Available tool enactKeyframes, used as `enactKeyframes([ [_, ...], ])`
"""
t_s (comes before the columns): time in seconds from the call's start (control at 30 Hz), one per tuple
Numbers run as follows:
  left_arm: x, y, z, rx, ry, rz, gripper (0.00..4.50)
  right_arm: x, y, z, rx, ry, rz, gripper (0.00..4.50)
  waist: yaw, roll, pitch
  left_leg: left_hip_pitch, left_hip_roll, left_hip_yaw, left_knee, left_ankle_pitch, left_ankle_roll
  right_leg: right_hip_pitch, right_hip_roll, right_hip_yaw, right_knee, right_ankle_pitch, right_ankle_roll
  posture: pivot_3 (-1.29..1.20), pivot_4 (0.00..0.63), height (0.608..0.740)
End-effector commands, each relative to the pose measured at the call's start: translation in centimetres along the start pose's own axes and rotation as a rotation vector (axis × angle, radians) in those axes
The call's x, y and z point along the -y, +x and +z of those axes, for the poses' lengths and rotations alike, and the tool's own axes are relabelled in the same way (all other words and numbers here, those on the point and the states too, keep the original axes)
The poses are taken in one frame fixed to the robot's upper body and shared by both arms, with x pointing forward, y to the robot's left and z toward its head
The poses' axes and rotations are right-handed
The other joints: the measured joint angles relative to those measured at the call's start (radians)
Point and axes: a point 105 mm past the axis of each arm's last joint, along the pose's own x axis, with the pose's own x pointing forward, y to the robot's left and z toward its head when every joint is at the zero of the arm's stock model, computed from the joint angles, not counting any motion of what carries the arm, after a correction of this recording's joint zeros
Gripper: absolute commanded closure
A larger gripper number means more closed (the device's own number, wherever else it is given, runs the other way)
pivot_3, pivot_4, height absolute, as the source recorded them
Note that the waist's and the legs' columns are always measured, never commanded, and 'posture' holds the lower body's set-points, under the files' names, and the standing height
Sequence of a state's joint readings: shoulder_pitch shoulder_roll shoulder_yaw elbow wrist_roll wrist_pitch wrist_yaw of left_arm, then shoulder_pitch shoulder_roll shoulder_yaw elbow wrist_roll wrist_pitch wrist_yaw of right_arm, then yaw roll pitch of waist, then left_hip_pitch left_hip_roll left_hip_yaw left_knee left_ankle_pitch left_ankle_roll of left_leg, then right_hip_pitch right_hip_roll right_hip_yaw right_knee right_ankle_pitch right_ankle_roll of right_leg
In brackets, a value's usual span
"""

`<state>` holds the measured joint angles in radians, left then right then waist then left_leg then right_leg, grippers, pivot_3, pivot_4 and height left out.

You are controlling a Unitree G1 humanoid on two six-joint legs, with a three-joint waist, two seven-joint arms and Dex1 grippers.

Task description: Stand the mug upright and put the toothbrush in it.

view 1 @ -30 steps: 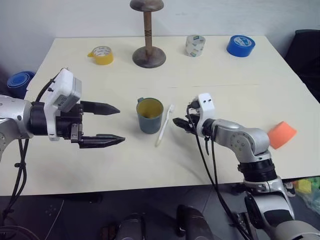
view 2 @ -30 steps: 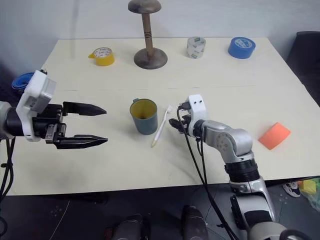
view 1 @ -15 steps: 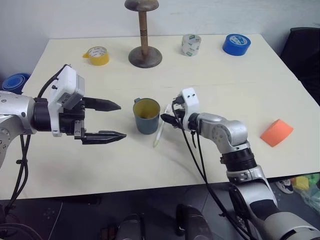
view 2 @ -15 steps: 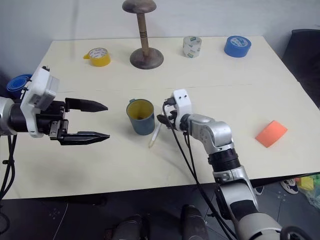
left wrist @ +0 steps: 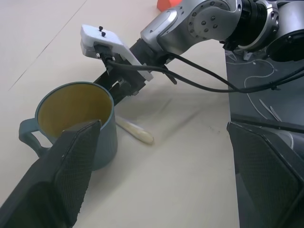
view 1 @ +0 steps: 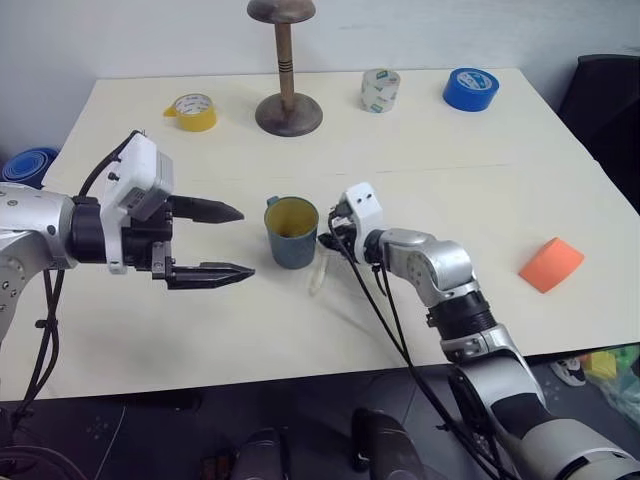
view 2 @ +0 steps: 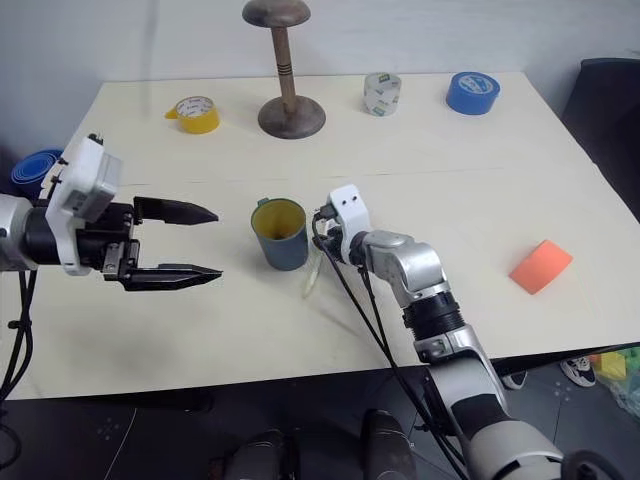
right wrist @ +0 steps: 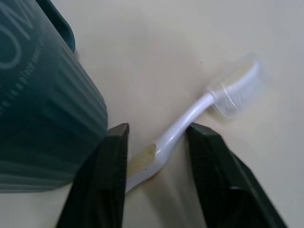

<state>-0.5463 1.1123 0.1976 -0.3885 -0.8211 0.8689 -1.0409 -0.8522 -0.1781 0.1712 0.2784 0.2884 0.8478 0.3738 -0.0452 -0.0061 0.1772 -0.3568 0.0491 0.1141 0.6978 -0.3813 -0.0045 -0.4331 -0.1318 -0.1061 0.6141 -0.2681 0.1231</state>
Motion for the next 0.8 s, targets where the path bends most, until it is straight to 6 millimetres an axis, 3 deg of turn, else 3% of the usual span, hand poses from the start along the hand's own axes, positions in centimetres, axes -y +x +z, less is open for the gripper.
enactKeyframes([
  [0.03, 0.5, 0.1, 1.2, 0.019, 0.070, -0.023, 0.00, -0.3, 0.0, -0.8, -0.037, -0.025, 0.005, 3.63, 0.001, 0.000, 0.000, 0.000, 0.000, 0.000, 0.000, 0.000, 0.000, 0.000, 0.000, 0.000, 0.000, 0.000, 0.000, 0.00, 0.150, 0.740],
  [0.43, 0.3, 0.4, 1.4, 0.025, 0.090, -0.051, 0.00, 0.0, -2.0, -2.1, -0.091, -0.068, 0.017, 3.63, 0.004, 0.000, 0.000, 0.000, 0.000, 0.000, 0.000, 0.000, 0.000, 0.000, 0.000, 0.000, 0.000, 0.000, 0.000, 0.00, 0.150, 0.740],
  [0.7, 0.4, 0.8, 1.3, 0.030, 0.099, -0.068, 0.00, -0.7, -2.9, -4.5, -0.151, -0.075, 0.042, 3.63, 0.008, 0.000, 0.000, 0.000, 0.000, 0.000, 0.000, 0.000, 0.000, 0.001, 0.000, 0.000, 0.000, 0.000, 0.000, 0.00, 0.150, 0.740],
  [0.8, 0.3, 0.8, 1.3, 0.036, 0.101, -0.068, 0.00, -0.7, -2.9, -4.6, -0.141, -0.075, 0.037, 4.13, 0.010, 0.000, 0.000, 0.000, 0.000, 0.000, 0.000, 0.000, 0.000, 0.001, 0.000, 0.000, 0.000, 0.000, 0.000, 0.00, 0.150, 0.740],
])
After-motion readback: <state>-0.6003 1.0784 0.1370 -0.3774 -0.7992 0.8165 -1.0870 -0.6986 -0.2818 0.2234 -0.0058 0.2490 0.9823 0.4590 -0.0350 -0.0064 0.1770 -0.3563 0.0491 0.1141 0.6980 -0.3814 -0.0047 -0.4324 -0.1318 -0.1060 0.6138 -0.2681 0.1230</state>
